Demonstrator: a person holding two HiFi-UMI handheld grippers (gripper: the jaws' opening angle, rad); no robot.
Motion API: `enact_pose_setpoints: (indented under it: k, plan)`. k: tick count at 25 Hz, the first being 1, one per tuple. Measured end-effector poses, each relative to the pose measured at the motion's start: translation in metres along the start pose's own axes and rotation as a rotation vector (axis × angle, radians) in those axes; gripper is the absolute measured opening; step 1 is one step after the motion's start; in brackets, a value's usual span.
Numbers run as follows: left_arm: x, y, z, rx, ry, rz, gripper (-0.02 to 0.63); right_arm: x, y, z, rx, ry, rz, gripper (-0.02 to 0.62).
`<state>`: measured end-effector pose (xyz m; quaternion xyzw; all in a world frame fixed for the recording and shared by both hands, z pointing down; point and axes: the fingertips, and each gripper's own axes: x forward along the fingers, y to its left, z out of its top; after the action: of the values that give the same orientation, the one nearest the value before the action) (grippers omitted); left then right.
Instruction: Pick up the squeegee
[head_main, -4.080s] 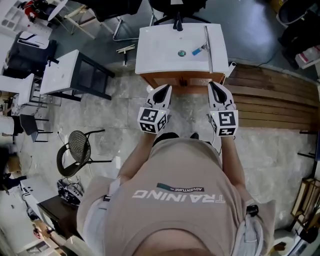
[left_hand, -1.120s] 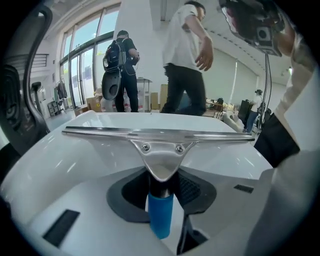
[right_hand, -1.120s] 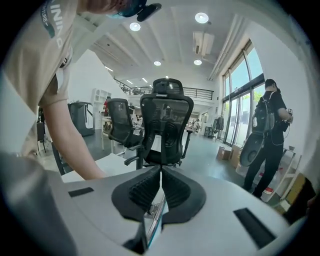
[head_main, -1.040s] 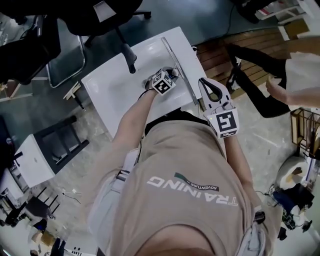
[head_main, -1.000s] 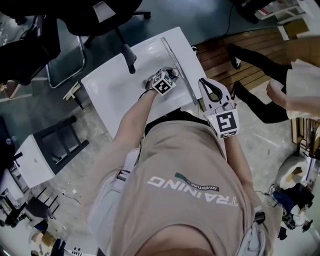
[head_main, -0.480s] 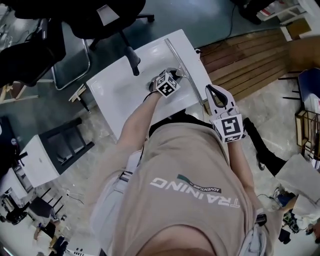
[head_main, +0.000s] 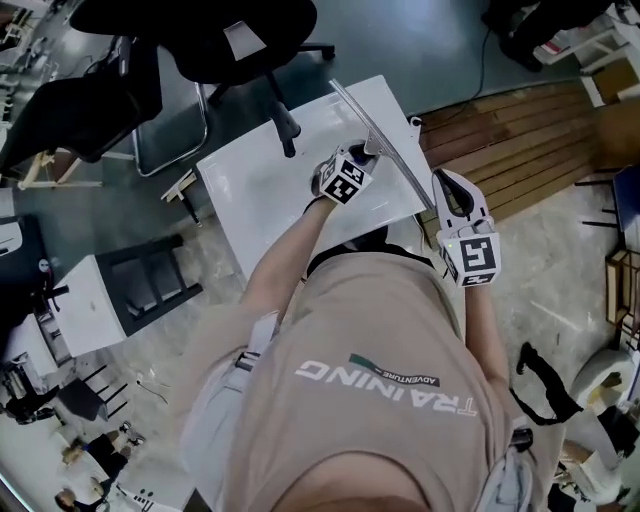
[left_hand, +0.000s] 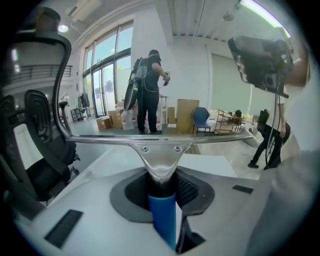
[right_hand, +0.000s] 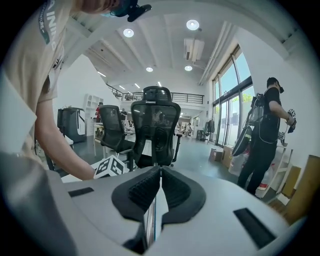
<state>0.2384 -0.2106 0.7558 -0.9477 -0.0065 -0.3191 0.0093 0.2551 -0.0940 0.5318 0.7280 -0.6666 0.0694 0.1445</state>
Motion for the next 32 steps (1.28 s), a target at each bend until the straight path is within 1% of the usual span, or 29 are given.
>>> enact_pose_setpoints:
  k: [5, 10, 13, 17, 20, 22, 26, 32]
  plan:
    - [-0.028, 0.025, 0.050, -0.049, -0.083, 0.108, 0.097, -0.010, -0.026, 0.004, 0.002, -0.024, -0.024, 0.035]
    - [-0.063, 0.059, 0.094, -0.110, -0.135, 0.232, 0.097, -0.002, -0.045, 0.007, 0.025, -0.026, 0.005, 0.035]
    - [-0.089, 0.076, 0.109, -0.164, -0.159, 0.291, 0.097, 0.007, -0.045, 0.009, 0.038, -0.018, 0.049, 0.035]
    - [-0.138, 0.110, 0.122, -0.207, -0.207, 0.433, 0.097, 0.033, -0.037, 0.021, 0.023, -0.039, 0.146, 0.035]
    - [-0.166, 0.124, 0.123, -0.254, -0.231, 0.492, 0.097, 0.048, -0.029, 0.026, 0.014, -0.037, 0.200, 0.035]
    - [-0.185, 0.136, 0.114, -0.288, -0.239, 0.534, 0.097, 0.063, -0.019, 0.031, -0.002, -0.044, 0.249, 0.035]
    - [-0.226, 0.156, 0.092, -0.318, -0.230, 0.650, 0.097, 0.090, 0.004, 0.046, -0.031, -0.073, 0.349, 0.035]
    - [-0.296, 0.177, 0.073, -0.383, -0.252, 0.800, 0.097, 0.120, 0.042, 0.074, -0.075, -0.104, 0.468, 0.035]
